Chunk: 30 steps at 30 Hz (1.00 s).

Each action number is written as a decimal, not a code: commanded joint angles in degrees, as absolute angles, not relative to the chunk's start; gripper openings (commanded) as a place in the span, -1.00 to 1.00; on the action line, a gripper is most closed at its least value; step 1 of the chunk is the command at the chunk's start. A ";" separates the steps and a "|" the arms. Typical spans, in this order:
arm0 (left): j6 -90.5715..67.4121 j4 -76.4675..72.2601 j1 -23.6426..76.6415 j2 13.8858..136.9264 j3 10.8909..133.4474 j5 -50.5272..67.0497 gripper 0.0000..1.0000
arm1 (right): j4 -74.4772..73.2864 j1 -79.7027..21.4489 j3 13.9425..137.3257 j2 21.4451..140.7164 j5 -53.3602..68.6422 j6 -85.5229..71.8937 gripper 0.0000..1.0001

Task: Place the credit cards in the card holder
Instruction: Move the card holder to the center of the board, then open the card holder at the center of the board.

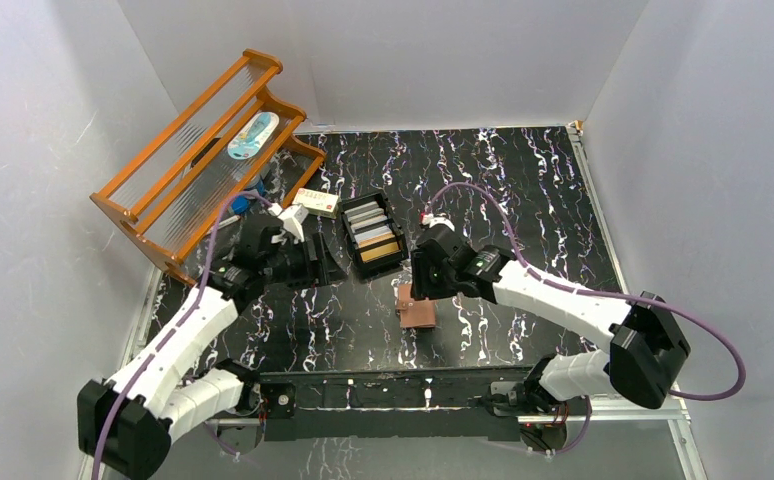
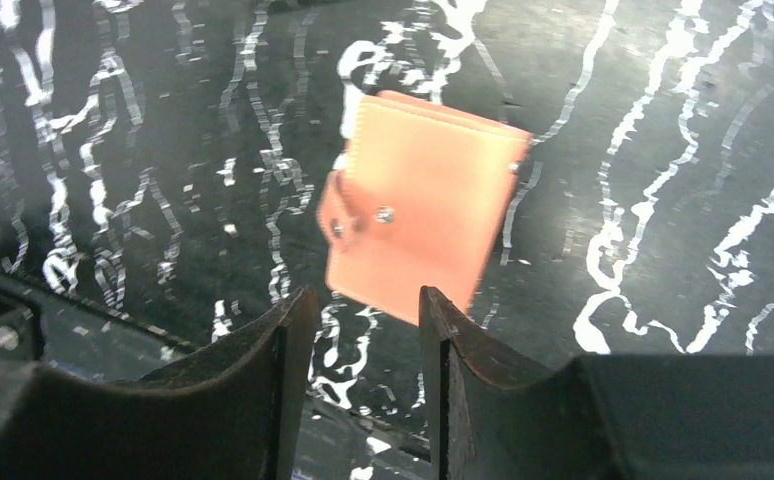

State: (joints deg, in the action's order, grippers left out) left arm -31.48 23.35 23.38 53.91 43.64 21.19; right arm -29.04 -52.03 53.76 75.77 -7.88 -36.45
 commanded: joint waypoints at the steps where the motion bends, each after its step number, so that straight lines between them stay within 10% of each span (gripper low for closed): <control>1: -36.26 23.15 26.87 58.17 45.22 20.67 0.34 | -27.42 -49.80 50.13 74.83 -12.27 -38.28 -0.03; 30: -42.28 11.60 54.94 98.27 59.05 -2.39 0.43 | -18.05 -38.74 37.06 71.53 -2.73 -39.59 -0.15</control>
